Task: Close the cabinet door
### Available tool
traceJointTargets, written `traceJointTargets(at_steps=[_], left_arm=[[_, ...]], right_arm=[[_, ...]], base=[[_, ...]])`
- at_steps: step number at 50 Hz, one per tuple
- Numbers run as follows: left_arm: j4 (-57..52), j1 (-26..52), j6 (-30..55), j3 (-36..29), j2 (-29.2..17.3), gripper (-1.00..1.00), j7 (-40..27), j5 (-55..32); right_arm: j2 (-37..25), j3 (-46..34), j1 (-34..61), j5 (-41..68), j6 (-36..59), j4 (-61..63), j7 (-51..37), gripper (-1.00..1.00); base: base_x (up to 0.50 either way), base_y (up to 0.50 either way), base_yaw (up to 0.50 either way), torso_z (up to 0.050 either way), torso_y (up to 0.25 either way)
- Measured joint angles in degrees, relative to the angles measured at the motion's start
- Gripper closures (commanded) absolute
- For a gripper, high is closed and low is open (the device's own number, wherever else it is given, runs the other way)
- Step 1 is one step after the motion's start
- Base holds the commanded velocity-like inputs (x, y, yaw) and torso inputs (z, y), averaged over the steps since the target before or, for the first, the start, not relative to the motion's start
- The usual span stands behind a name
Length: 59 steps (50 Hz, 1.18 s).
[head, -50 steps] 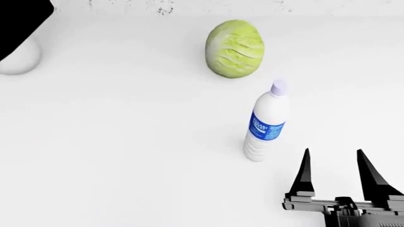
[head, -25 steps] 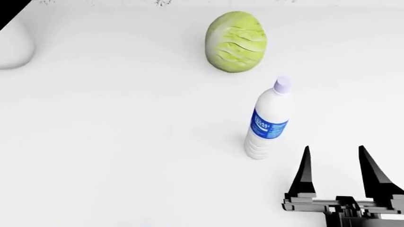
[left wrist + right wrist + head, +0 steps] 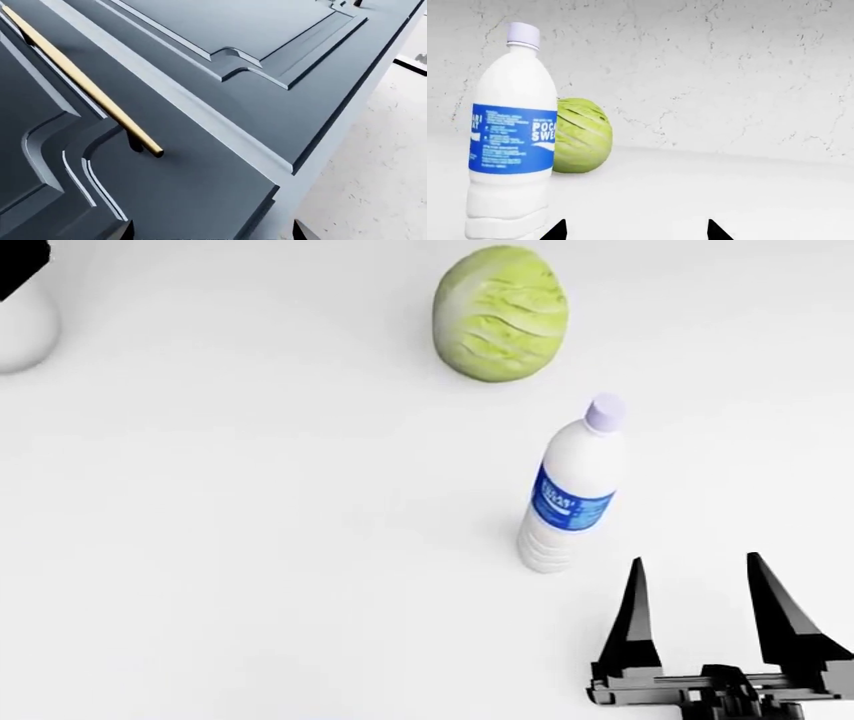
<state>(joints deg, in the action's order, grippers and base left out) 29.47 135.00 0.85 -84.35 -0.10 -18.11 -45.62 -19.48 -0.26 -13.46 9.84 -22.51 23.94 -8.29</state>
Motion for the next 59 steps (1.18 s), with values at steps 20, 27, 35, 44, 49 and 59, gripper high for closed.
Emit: traceJointTargets(at_steps=[20,27,35,44,49,59], left_arm=[[-2.64,0.0,2.96,1.62,0.1,-1.0,-1.03,-2.21],[-2.95,0.0,2.86,1.79,0.1,-1.0,-1.61,-2.78],[-3.53,0.0,1.58,3.82,0.1,-1.0,-2.84,1.07],[-4.45,-0.01,-5.19,5.5,0.1,-1.0,-3.64,3.79],[-4.56,0.0,-5.07,5.17,0.1,-1.0,-3.86,3.55],[-3.2,-3.55,-11.64,3.65,0.05,-1.0,-2.15,4.71]], right_arm=[[0.02,-0.68,-3.54,0.69,-2.86,0.26,0.13,-1.0],[-0.08,-0.94,-3.92,1.09,-3.44,0.28,0.22,-1.0],[-0.19,-0.42,-5.17,1.63,-4.47,3.3,-0.69,-1.0],[-0.28,-0.19,-5.98,1.67,-5.21,6.6,-1.43,-1.0],[-0.3,-0.3,-5.93,1.55,-5.26,6.5,-1.62,-1.0],[-0.32,-0.73,-5.55,1.23,-5.24,6.45,-1.89,-1.0]], base=[[0.0,0.0,0.0,0.05,-0.01],[0.0,0.0,0.0,0.0,-0.053],[0.01,0.0,0.01,0.007,-0.25],[0.01,0.0,0.01,0.01,-0.211],[0.01,0.0,0.01,0.0,-0.011],[0.01,0.0,0.01,0.0,-0.017]])
